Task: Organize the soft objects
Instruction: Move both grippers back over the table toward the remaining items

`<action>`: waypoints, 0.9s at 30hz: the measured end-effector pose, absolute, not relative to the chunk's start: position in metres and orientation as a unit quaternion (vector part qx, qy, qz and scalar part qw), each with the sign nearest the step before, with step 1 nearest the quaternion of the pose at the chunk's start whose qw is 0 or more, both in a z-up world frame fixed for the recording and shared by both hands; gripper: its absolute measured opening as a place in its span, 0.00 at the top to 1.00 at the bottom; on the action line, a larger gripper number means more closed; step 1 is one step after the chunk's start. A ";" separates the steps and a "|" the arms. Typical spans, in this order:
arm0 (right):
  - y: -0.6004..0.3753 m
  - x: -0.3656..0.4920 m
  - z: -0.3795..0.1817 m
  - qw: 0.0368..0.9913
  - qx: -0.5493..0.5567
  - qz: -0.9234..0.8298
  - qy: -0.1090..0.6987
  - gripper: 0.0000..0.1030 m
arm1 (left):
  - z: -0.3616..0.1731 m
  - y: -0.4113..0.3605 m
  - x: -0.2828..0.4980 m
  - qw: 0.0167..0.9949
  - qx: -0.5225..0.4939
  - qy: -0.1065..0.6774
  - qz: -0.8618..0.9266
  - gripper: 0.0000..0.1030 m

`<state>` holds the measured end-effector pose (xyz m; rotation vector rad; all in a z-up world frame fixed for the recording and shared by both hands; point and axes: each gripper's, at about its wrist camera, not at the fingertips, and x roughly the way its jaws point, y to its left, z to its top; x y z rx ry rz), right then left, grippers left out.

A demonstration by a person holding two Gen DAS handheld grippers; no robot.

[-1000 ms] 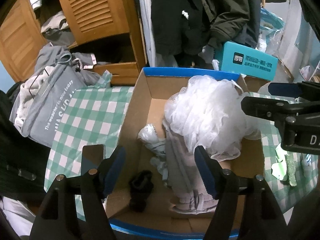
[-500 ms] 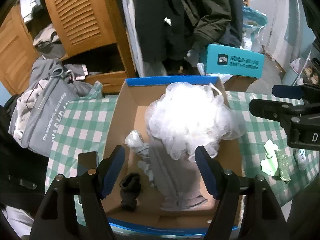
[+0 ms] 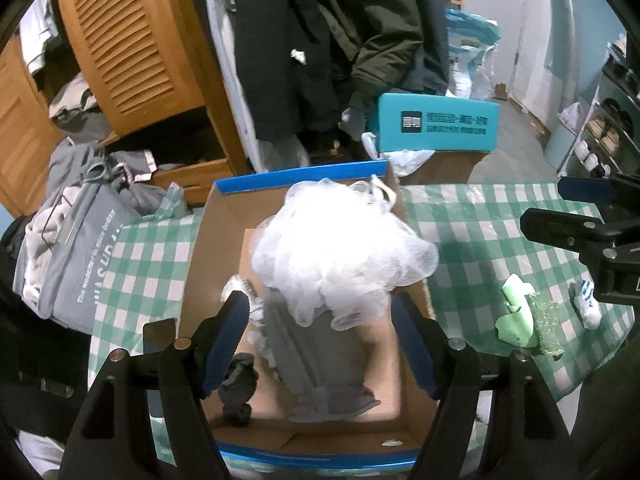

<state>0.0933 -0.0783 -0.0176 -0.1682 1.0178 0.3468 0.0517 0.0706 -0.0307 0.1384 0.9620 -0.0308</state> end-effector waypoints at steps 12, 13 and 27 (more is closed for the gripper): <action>-0.124 0.076 -0.014 0.862 -0.063 0.144 0.482 0.24 | -0.024 0.031 0.051 0.884 0.092 0.456 -0.048 0.26; -0.127 0.075 -0.014 0.862 -0.062 0.142 0.483 0.24 | -0.023 0.027 0.051 0.884 0.094 0.455 -0.051 0.26; -0.191 0.063 -0.028 0.861 -0.038 0.097 0.498 0.24 | -0.032 -0.033 0.052 0.871 0.125 0.465 -0.099 0.24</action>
